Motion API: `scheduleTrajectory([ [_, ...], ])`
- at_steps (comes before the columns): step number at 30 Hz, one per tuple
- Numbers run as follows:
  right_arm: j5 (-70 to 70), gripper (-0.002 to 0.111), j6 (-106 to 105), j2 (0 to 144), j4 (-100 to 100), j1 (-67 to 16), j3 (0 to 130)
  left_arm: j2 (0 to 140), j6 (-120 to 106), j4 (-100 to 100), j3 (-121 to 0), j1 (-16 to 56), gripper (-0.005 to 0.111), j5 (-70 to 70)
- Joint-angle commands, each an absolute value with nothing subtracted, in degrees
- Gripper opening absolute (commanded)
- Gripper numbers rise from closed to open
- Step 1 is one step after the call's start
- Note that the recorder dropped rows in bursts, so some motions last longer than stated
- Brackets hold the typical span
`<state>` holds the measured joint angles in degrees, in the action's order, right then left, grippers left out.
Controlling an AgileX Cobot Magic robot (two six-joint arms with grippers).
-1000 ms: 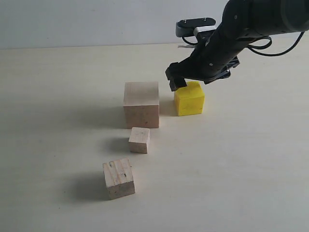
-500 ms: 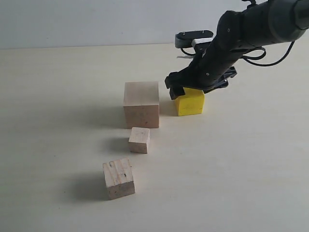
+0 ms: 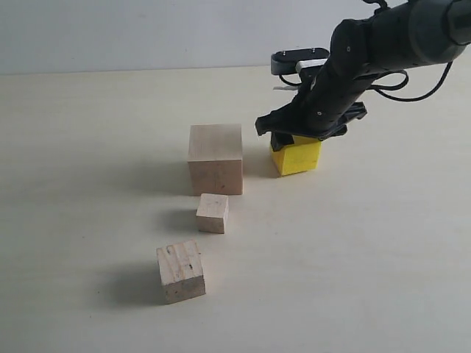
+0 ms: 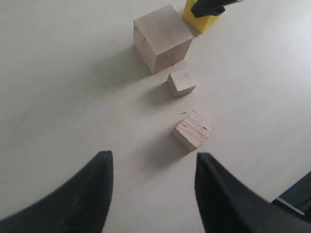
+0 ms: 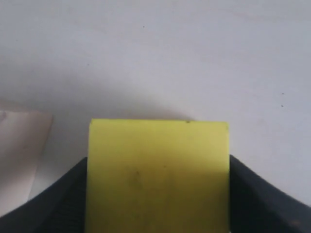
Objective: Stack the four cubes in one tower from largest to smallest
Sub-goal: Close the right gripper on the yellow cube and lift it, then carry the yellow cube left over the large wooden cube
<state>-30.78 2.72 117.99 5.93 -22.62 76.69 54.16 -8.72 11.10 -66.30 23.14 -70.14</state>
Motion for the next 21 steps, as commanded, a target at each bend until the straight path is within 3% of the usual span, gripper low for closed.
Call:
scheduleTrajectory([
  [1,-33.4,0.007,2.7,113.9,5.2,-22.7,77.1,54.0,-9.1,11.5,-64.4,23.2,0.051,-70.0],
  [3,-35.8,0.0,2.6,111.3,3.8,-22.7,77.1,54.0,-11.4,11.5,-63.2,23.2,0.051,-70.0],
  [9,-46.0,0.0,-0.6,102.1,11.9,-22.8,77.1,54.0,-15.0,11.5,-62.6,23.2,0.051,-70.0],
  [15,-49.6,0.0,5.5,94.1,11.6,-33.7,77.8,54.0,-15.9,11.5,-62.6,23.2,0.051,-70.0],
  [21,-52.3,0.0,27.9,95.4,-3.4,-42.2,85.1,54.0,-10.6,11.5,-62.6,23.2,0.051,-69.9],
])
